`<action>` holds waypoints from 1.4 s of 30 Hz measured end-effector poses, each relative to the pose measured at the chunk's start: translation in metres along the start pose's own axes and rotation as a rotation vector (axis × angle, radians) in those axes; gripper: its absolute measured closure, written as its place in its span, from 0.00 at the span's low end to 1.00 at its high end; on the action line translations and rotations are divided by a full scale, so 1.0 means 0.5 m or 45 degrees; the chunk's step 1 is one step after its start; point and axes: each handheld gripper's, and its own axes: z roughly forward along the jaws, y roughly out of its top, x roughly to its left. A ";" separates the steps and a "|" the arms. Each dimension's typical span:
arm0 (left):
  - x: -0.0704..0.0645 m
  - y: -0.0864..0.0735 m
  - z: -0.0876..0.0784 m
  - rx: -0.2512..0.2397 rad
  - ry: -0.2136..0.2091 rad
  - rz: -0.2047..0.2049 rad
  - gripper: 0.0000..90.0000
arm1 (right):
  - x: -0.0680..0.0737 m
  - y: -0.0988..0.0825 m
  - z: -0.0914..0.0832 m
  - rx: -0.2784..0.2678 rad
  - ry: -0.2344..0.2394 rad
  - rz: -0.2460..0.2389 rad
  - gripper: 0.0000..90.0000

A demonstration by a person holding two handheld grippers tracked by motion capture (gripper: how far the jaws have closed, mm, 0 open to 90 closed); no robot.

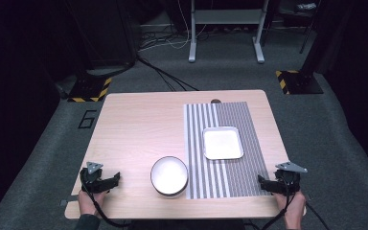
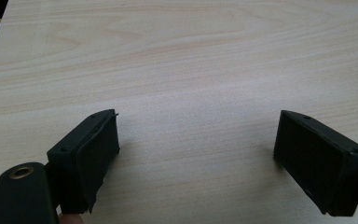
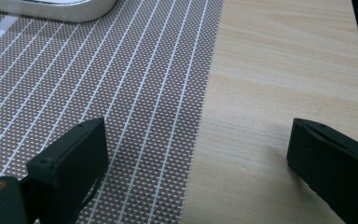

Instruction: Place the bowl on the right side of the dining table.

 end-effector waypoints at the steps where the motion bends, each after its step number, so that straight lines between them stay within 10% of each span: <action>1: 0.000 0.000 0.001 -0.003 0.003 0.001 0.15 | 0.001 0.001 0.001 0.008 0.001 0.002 0.04; 10: -0.016 0.010 -0.003 0.020 -0.046 -0.015 0.09 | 0.001 0.011 -0.012 -0.027 0.051 0.074 0.03; 42: -0.084 0.026 -0.058 -0.012 -0.171 0.061 0.10 | 0.053 0.029 -0.057 -0.112 0.135 0.026 0.05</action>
